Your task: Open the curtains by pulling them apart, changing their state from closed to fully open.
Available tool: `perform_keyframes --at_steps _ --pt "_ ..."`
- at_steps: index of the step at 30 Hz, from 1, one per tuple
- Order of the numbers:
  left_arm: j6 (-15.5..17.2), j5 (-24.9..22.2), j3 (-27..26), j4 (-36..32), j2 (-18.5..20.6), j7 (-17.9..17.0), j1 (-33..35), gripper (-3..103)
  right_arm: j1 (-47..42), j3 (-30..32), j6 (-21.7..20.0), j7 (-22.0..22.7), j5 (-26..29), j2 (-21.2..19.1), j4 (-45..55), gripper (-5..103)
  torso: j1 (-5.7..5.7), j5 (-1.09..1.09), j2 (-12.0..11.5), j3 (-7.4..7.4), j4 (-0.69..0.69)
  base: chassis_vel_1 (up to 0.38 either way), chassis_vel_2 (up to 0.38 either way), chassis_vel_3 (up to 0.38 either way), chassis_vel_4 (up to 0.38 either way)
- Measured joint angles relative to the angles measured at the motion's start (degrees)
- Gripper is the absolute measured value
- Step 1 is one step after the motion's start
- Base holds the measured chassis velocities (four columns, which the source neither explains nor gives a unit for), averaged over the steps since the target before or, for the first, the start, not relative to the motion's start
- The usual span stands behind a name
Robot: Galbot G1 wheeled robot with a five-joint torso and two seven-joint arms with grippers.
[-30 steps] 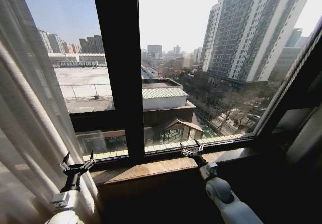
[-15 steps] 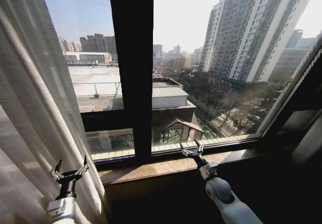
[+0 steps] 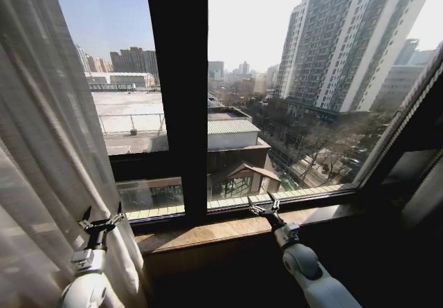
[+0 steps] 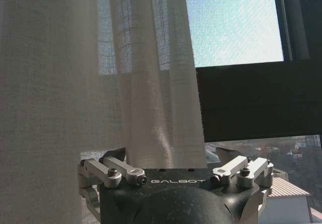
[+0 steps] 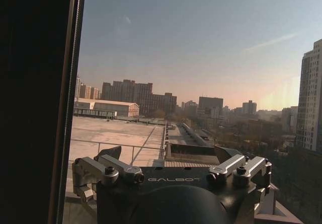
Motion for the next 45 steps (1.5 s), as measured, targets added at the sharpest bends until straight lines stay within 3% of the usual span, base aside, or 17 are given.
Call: perform_keyframes --at_steps 4,6,7,9,11,17,20,24,26,28,45 --pt "-0.46 -1.57 0.92 0.71 0.53 2.09 -0.86 90 0.0 0.0 0.0 0.0 0.0 0.0 0.0 100 0.0 0.0 0.01 0.0 0.01 0.0 0.0 0.0 0.0" --pt "-0.94 -1.8 1.03 1.1 0.46 2.44 -1.18 80 0.0 0.0 0.0 0.0 0.0 0.0 0.0 100 0.0 -0.01 0.01 0.0 0.01 0.0 0.0 0.0 0.0" --pt "-0.94 -1.8 1.03 1.1 0.46 2.44 -1.18 80 0.0 0.0 0.0 0.0 0.0 0.0 0.0 100 0.0 -0.01 0.01 0.0 0.01 0.0 0.0 0.0 0.0" --pt "-1.09 -1.9 1.04 1.28 0.15 2.44 -1.25 68 0.0 0.0 0.0 0.0 0.0 0.0 0.0 100 0.0 -0.01 0.0 0.0 0.01 0.0 0.0 0.0 0.0" --pt "-1.09 -1.9 1.01 1.29 0.03 2.43 -1.2 68 0.0 0.0 0.0 0.0 0.0 0.0 0.0 100 0.0 0.0 0.0 0.0 0.01 0.0 0.0 0.0 0.0" --pt "-0.76 -1.35 0.43 1.26 -0.8 1.1 -0.58 40 0.0 0.0 0.0 0.0 0.0 0.0 0.0 100 0.0 0.0 0.01 -0.01 0.01 0.0 0.0 0.0 0.0" --pt "-0.6 -1.19 0.04 1.08 -1.1 0.74 -0.18 34 0.0 0.0 0.0 0.0 0.0 0.0 0.0 100 0.0 0.0 0.01 -0.01 0.01 0.0 0.0 0.0 0.0" --pt "-0.58 -1.09 -0.63 0.92 -1.21 0.65 0.36 14 0.0 0.0 0.0 0.0 0.0 0.0 0.0 100 0.0 0.0 0.0 -0.01 0.01 0.0 0.0 0.0 0.0" --pt "-0.58 -1.08 -0.8 0.86 -1.2 0.65 0.48 14 0.0 0.0 0.0 0.0 0.0 0.0 0.0 100 0.0 0.0 0.01 -0.01 0.01 0.0 0.0 0.0 0.0" --pt "-0.6 -1.05 -1.07 0.8 -1.19 0.64 0.59 3 0.0 0.0 0.0 0.0 0.0 0.0 0.0 100 0.0 0.0 0.01 -0.01 0.01 0.0 0.0 0.0 0.0" --pt "-0.88 -0.84 -1.68 0.63 -1.23 0.62 0.97 0 0.0 0.0 0.0 0.0 0.0 0.0 0.0 100 0.0 0.0 0.01 -0.01 0.01 0.083 0.039 -0.081 -0.045"
